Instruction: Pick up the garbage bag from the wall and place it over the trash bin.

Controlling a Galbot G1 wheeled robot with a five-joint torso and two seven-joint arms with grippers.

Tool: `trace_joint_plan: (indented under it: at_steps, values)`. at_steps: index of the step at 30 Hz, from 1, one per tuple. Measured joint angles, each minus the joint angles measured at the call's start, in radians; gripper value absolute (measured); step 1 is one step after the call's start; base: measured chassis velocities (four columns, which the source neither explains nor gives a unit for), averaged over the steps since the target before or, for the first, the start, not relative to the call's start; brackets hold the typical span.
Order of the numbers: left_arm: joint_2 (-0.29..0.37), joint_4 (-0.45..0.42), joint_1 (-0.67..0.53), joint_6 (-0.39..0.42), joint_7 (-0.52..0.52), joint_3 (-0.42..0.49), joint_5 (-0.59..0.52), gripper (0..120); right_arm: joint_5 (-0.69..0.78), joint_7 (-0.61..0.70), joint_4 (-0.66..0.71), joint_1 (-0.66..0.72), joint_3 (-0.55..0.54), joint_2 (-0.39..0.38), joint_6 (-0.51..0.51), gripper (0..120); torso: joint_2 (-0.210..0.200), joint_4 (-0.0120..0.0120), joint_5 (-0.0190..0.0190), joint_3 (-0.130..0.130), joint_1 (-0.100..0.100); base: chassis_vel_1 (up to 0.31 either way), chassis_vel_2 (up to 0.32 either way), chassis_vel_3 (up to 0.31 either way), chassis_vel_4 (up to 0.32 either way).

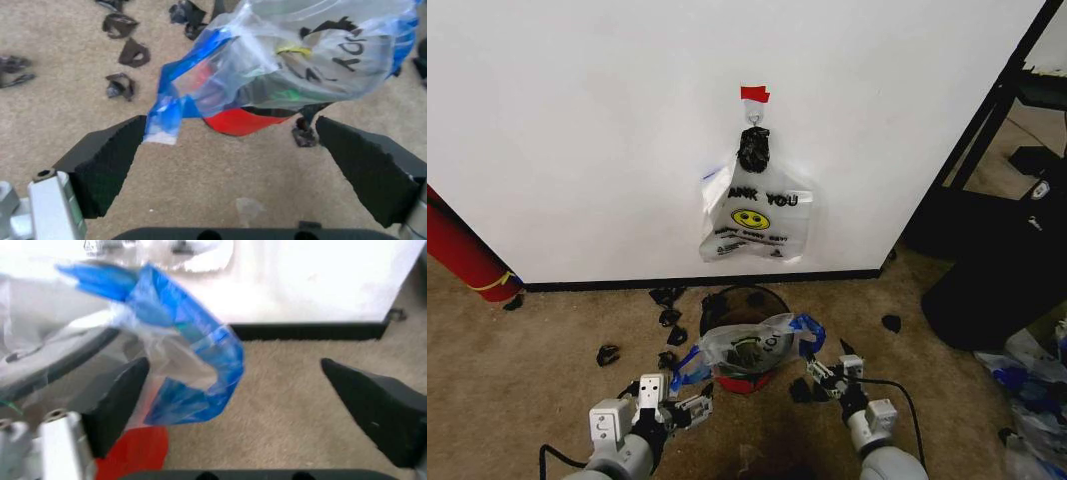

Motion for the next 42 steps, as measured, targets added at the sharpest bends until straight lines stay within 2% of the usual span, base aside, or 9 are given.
trace_joint_plan:
  at_steps: [4,10,14,18,22,25,31,39,42]
  values:
    - [0.003,-0.001,-0.003,-0.011,-0.002,-0.007,0.016,100,-0.023,-0.034,0.029,-0.055,0.06,0.015,0.062,100,0.0,0.0001,0.0,0.0,0.0,0.0,0.0,0.0,0.0]
    - [0.024,0.001,-0.135,-0.032,0.065,-0.004,0.0,100,-0.116,-0.063,0.061,-0.138,0.175,0.065,0.191,100,0.0,-0.0003,-0.0001,0.0,0.0,0.0,0.0,0.0,0.0]
    - [0.038,0.071,-0.275,-0.114,0.251,0.014,0.053,100,-0.173,-0.116,0.093,-0.227,0.251,0.138,0.375,100,0.0,-0.0004,-0.0001,0.0,0.0,0.0,0.0,0.0,0.0]
    - [0.037,0.11,-0.3,-0.148,0.306,0.014,0.08,100,-0.191,-0.132,0.115,-0.261,0.253,0.164,0.428,100,0.0,-0.0009,-0.0003,0.0,0.0,0.0,0.0,0.0,0.0]
    - [0.029,0.188,-0.302,-0.192,0.403,-0.009,0.192,100,-0.215,-0.157,0.172,-0.312,0.224,0.209,0.466,100,0.0,0.0007,0.0,0.0,0.0,0.0,0.0,0.0,0.0]
    - [0.039,0.238,-0.331,-0.194,0.458,0.003,0.211,100,-0.226,-0.173,0.199,-0.356,0.223,0.241,0.515,100,0.0,-0.0004,-0.0004,0.0,0.0,0.0,0.0,0.0,0.0]
    - [0.047,0.378,-0.445,-0.202,0.572,0.08,0.295,100,-0.276,-0.157,0.206,-0.467,0.25,0.33,0.698,100,0.0,-0.0002,-0.0003,0.0,0.0,0.0,0.0,0.0,0.0]
    - [0.048,0.475,-0.623,-0.17,0.59,0.167,0.265,100,-0.274,-0.122,0.194,-0.507,0.267,0.354,0.732,100,0.0,-0.0002,-0.0001,0.0,0.0,0.0,0.0,0.0,0.0]
    - [0.07,0.519,-0.731,-0.123,0.622,0.225,0.187,100,-0.275,-0.114,0.199,-0.512,0.273,0.353,0.732,100,0.0,-0.0003,0.0001,0.0,0.0,0.0,0.0,0.0,0.0]
